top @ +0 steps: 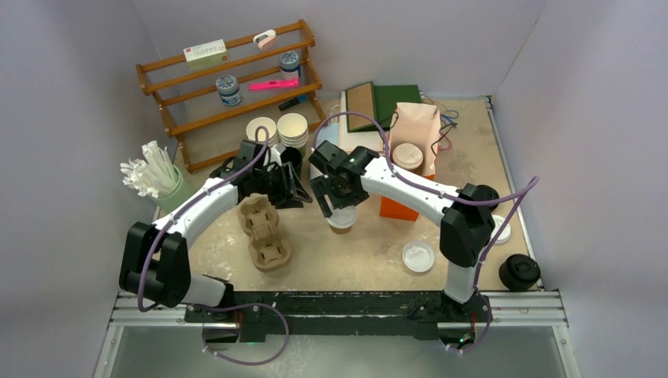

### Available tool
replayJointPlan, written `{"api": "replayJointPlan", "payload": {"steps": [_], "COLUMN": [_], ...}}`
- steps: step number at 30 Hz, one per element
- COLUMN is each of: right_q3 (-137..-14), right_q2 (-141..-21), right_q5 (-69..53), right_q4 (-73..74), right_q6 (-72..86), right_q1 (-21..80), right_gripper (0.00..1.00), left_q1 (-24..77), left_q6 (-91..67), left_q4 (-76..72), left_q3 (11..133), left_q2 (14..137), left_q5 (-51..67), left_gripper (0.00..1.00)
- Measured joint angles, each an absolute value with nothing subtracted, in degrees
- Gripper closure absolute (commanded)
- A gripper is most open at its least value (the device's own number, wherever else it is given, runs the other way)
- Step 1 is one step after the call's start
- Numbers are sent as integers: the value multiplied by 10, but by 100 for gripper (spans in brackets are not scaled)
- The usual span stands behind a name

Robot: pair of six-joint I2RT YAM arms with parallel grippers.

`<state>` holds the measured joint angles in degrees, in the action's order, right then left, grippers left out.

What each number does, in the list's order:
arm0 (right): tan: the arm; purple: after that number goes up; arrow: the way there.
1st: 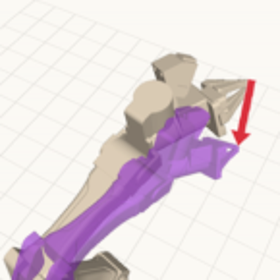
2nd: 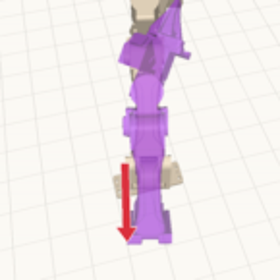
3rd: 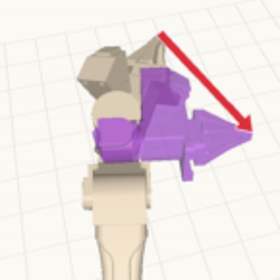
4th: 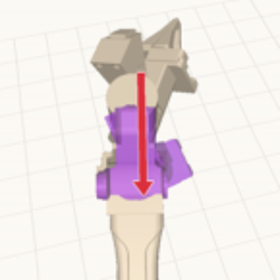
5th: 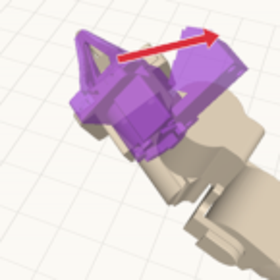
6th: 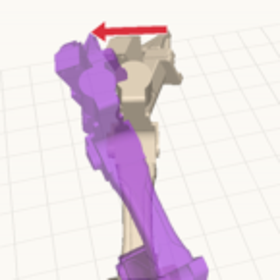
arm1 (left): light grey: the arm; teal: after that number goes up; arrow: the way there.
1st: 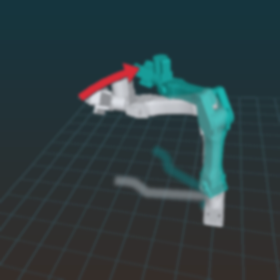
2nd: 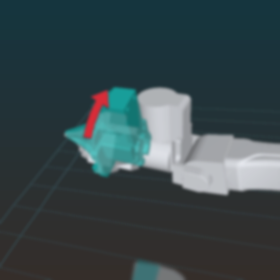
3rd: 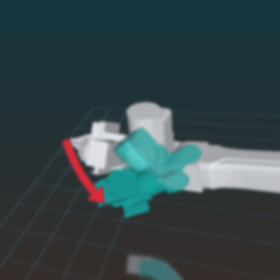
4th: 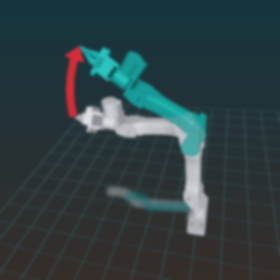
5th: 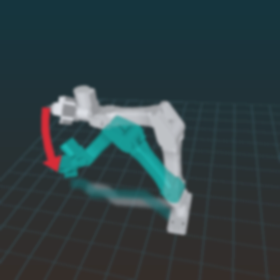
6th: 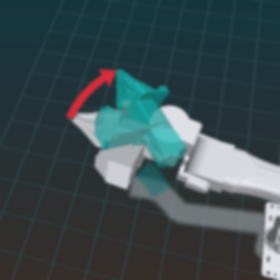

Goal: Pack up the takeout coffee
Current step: Close the cup lid on the coffee cup.

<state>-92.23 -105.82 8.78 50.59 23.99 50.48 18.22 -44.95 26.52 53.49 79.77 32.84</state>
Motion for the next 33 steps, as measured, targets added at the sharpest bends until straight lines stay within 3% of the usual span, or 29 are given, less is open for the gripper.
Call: {"api": "replayJointPlan", "payload": {"steps": [33], "right_q3": [-875], "right_q2": [-1043], "right_q5": [92], "right_q4": [454], "right_q6": [244], "right_q1": [506], "right_gripper": [24], "left_q1": [208], "left_q6": [-457], "left_q4": [194], "left_q3": [516], "left_q2": [865], "left_q5": [374], "left_gripper": [68]}}
